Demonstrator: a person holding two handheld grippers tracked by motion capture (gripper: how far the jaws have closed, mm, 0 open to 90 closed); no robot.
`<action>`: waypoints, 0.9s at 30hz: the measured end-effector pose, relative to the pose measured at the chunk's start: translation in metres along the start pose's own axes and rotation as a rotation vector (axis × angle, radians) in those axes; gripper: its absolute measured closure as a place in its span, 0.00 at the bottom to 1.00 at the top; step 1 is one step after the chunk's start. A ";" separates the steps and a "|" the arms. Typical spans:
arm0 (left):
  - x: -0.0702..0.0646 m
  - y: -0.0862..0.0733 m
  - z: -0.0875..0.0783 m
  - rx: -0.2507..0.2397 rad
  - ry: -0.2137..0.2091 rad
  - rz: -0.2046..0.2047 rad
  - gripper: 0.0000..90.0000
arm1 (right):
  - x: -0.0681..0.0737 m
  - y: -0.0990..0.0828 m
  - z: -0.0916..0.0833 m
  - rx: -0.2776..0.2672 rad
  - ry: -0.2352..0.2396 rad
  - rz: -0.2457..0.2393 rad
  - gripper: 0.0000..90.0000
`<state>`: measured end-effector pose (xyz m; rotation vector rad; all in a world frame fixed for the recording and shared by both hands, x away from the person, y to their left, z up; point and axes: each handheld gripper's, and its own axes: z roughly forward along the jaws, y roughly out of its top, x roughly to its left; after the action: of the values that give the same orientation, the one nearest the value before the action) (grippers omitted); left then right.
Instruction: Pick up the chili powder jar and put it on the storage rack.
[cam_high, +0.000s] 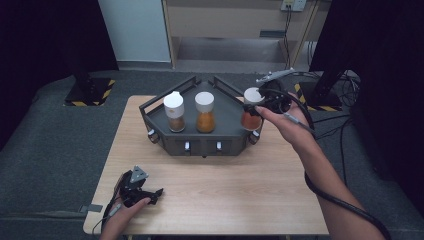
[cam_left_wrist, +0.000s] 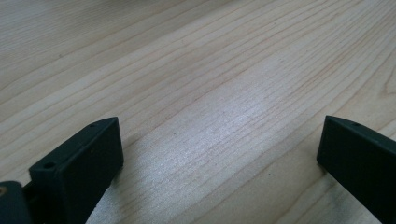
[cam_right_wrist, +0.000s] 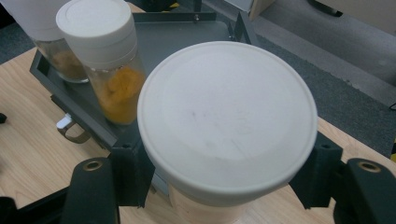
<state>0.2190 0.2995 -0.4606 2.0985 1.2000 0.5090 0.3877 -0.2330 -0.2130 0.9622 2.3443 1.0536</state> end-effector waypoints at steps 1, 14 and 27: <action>0.000 0.000 0.000 0.001 0.000 0.000 0.00 | 0.000 0.001 0.001 -0.002 -0.002 0.002 0.38; 0.000 0.000 0.000 0.000 -0.001 0.000 0.00 | 0.001 0.007 0.021 0.007 -0.002 0.017 0.38; 0.000 0.000 0.000 0.000 0.000 0.000 0.00 | 0.008 0.014 0.040 0.017 0.013 0.006 0.38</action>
<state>0.2190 0.2995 -0.4606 2.0985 1.1999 0.5091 0.4118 -0.2010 -0.2286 0.9727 2.3654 1.0468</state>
